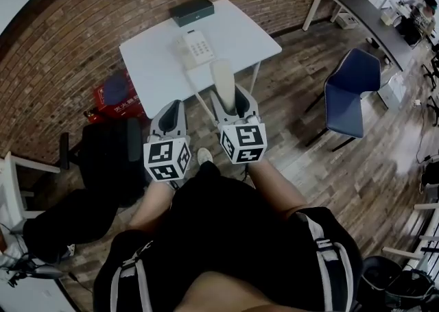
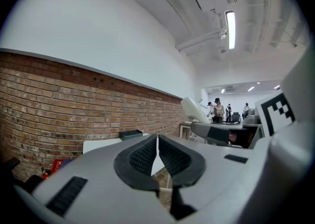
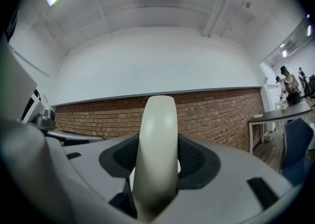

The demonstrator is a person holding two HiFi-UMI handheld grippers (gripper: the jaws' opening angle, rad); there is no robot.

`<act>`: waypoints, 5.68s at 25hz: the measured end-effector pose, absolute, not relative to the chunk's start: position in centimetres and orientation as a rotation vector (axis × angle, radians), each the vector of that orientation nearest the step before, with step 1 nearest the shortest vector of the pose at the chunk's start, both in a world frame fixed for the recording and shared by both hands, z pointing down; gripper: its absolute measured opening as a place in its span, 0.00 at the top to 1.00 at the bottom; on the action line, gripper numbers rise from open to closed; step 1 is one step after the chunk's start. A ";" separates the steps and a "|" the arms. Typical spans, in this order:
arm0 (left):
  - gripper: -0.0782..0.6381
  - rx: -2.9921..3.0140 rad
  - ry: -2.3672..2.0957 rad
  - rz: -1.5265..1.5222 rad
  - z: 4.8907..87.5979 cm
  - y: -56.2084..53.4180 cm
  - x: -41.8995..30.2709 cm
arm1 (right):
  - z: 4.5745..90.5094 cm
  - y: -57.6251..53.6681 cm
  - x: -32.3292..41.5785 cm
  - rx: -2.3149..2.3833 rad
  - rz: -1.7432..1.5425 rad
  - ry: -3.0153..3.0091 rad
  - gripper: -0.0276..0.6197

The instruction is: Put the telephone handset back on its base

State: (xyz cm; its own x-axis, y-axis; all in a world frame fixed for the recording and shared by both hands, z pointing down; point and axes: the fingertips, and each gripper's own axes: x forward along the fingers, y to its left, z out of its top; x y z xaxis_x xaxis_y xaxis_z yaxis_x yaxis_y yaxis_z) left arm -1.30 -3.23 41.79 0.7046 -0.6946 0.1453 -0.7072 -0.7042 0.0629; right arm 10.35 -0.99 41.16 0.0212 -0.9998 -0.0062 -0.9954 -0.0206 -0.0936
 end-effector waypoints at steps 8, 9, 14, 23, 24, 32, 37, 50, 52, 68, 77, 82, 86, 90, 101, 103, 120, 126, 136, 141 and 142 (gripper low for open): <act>0.87 2.774 -1.130 0.199 42.3 -8.9 0.6 | 41.2 -6.4 12.2 -2.206 -0.120 2.149 0.64; 0.87 2.768 -1.131 0.198 42.3 -9.7 0.7 | 41.2 -7.2 12.4 -2.206 -0.125 2.151 0.64; 0.87 2.738 -1.132 0.199 42.6 -13.4 1.2 | 41.5 -11.0 13.0 -2.209 -0.153 2.171 0.64; 0.87 2.689 -1.135 0.222 43.6 -21.1 1.8 | 42.4 -19.2 13.6 -2.205 -0.227 2.224 0.64; 0.87 2.684 -1.136 0.223 43.6 -22.2 1.9 | 42.5 -20.3 13.6 -2.204 -0.233 2.231 0.64; 0.87 2.636 -1.145 0.214 44.9 -29.8 1.6 | 43.9 -28.1 13.1 -2.209 -0.276 2.308 0.64; 0.87 2.588 -1.127 0.221 46.2 -33.1 2.1 | 45.2 -31.1 14.0 -2.237 -0.335 2.326 0.64; 0.87 2.466 -1.277 0.227 47.8 -37.2 2.3 | 50.3 -37.3 15.8 -2.176 -0.591 2.439 0.64; 0.87 2.432 -1.326 0.215 47.7 -37.5 2.5 | 51.7 -38.2 16.4 -2.156 -0.654 2.465 0.64; 0.87 2.321 -1.590 0.285 46.6 -39.0 1.7 | 62.0 -44.6 15.9 -2.167 -1.064 2.586 0.64; 0.87 2.240 -1.671 0.296 47.1 -39.0 -0.8 | 65.1 -46.9 15.6 -2.272 -1.090 2.620 0.64; 0.87 2.218 -1.691 0.302 47.4 -39.0 -1.7 | 67.5 -46.9 14.8 -2.317 -1.186 2.615 0.64; 0.87 2.197 -1.707 0.308 47.5 -39.0 -2.3 | 68.4 -47.3 14.7 -2.342 -1.213 2.600 0.64; 0.87 2.183 -1.719 0.319 47.7 -39.1 -3.1 | 69.3 -47.7 14.9 -2.355 -1.251 2.573 0.64; 0.87 2.168 -1.740 0.327 47.7 -39.0 -4.5 | 70.4 -47.9 14.4 -2.377 -1.276 2.528 0.64; 0.87 2.164 -1.743 0.328 47.7 -38.8 -4.7 | 70.1 -47.9 14.4 -2.373 -1.268 2.527 0.64; 0.87 2.242 -1.698 0.256 46.5 -39.0 -3.0 | 53.3 -48.7 17.6 -2.056 -0.541 2.363 0.88; 0.87 2.298 -1.655 0.223 45.6 -39.6 -1.1 | 44.1 -45.7 18.6 -1.897 -0.238 2.402 0.96; 0.87 2.367 -1.563 0.249 46.3 -39.6 2.9 | 42.7 -40.5 21.4 -1.931 -0.118 2.470 0.96; 0.87 2.404 -1.514 0.253 46.3 -39.6 4.5 | 43.3 -39.7 22.0 -1.962 -0.133 2.458 0.96; 0.87 2.410 -1.509 0.250 46.2 -39.6 4.7 | 43.2 -39.7 22.0 -1.964 -0.129 2.459 0.96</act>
State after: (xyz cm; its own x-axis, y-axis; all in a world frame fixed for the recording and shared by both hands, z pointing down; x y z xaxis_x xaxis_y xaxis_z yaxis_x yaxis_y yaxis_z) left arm 4.65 -39.60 46.22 0.4373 -0.8496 0.2948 -0.8993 -0.4115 0.1483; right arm 21.95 -39.65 43.24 -0.2222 -0.9733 0.0578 -0.9740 0.2188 -0.0587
